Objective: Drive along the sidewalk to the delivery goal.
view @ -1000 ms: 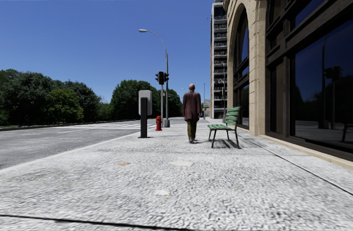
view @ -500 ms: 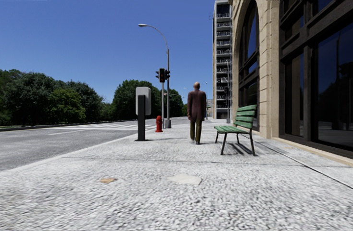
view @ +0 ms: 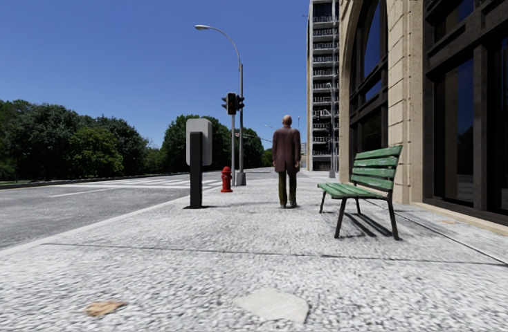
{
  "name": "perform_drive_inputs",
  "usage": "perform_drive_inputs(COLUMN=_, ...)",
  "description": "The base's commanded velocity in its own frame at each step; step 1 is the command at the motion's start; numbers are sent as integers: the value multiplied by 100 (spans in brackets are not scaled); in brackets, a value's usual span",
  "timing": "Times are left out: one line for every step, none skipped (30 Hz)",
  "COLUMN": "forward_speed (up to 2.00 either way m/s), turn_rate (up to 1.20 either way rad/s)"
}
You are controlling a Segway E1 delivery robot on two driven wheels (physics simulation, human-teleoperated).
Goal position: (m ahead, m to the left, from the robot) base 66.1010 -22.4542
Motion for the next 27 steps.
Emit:
perform_drive_inputs(forward_speed=155, turn_rate=0)
perform_drive_inputs(forward_speed=155, turn_rate=0)
perform_drive_inputs(forward_speed=155, turn_rate=0)
perform_drive_inputs(forward_speed=155, turn_rate=0)
perform_drive_inputs(forward_speed=155, turn_rate=0)
perform_drive_inputs(forward_speed=155, turn_rate=0)
perform_drive_inputs(forward_speed=155, turn_rate=0)
perform_drive_inputs(forward_speed=155, turn_rate=0)
perform_drive_inputs(forward_speed=155, turn_rate=0)
perform_drive_inputs(forward_speed=155, turn_rate=0)
perform_drive_inputs(forward_speed=155, turn_rate=0)
perform_drive_inputs(forward_speed=155, turn_rate=0)
perform_drive_inputs(forward_speed=155, turn_rate=0)
perform_drive_inputs(forward_speed=155, turn_rate=0)
perform_drive_inputs(forward_speed=155, turn_rate=0)
perform_drive_inputs(forward_speed=155, turn_rate=0)
perform_drive_inputs(forward_speed=155, turn_rate=0)
perform_drive_inputs(forward_speed=155, turn_rate=0)
perform_drive_inputs(forward_speed=154, turn_rate=0)
perform_drive_inputs(forward_speed=152, turn_rate=0)
perform_drive_inputs(forward_speed=149, turn_rate=0)
perform_drive_inputs(forward_speed=147, turn_rate=0)
perform_drive_inputs(forward_speed=145, turn_rate=0)
perform_drive_inputs(forward_speed=141, turn_rate=0)
perform_drive_inputs(forward_speed=137, turn_rate=0)
perform_drive_inputs(forward_speed=134, turn_rate=0)
perform_drive_inputs(forward_speed=133, turn_rate=0)
